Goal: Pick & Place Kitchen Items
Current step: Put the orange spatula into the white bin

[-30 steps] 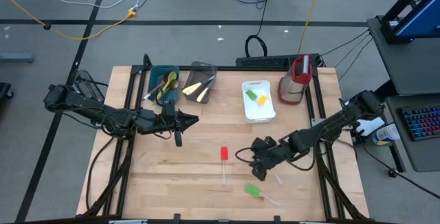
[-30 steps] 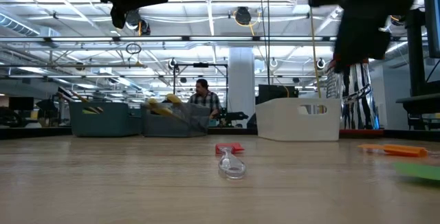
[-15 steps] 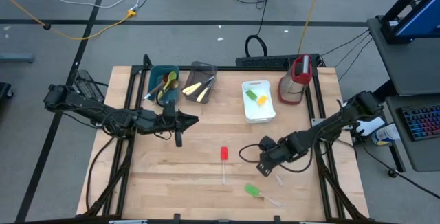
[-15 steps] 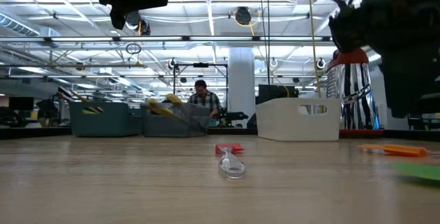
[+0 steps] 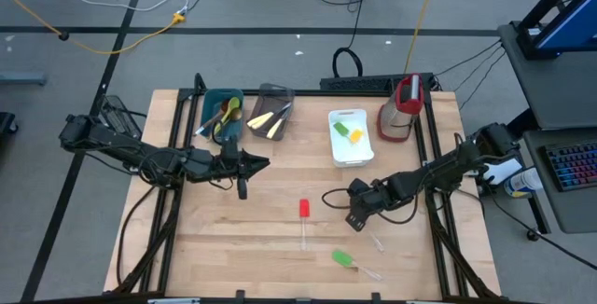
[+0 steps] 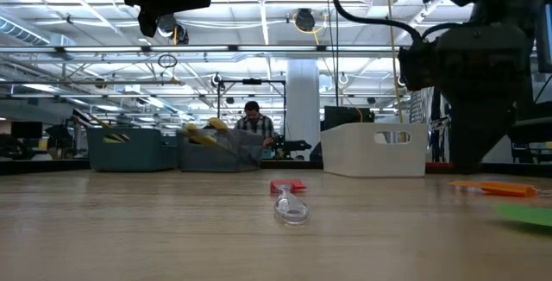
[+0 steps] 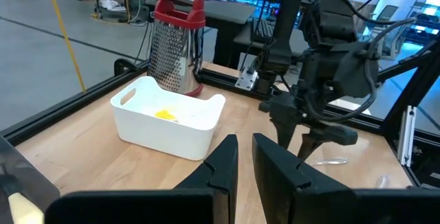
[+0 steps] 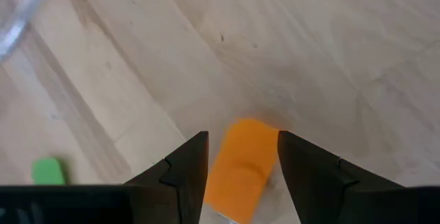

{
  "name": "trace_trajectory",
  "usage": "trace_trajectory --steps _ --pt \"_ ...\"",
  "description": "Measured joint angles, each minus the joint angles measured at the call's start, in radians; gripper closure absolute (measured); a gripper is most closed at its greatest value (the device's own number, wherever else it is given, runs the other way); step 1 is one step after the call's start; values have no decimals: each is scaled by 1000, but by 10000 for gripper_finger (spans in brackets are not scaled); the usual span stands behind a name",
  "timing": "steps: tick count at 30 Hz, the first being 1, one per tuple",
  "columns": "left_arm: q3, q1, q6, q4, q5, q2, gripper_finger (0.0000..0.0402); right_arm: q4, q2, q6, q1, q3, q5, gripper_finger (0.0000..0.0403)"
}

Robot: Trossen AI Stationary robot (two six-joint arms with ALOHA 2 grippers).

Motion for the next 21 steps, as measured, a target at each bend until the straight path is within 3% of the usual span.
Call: trace_trajectory --steps 8,13,21 --pt "0 0 -2 1 0 0 357 22 0 49 -8 -47 -3 236" --pt "0 0 -3 1 0 0 357 154 -4 57 -5 -115 3 236" --pt "0 0 -3 2 0 0 357 226 -3 -45 10 -152 4 249"
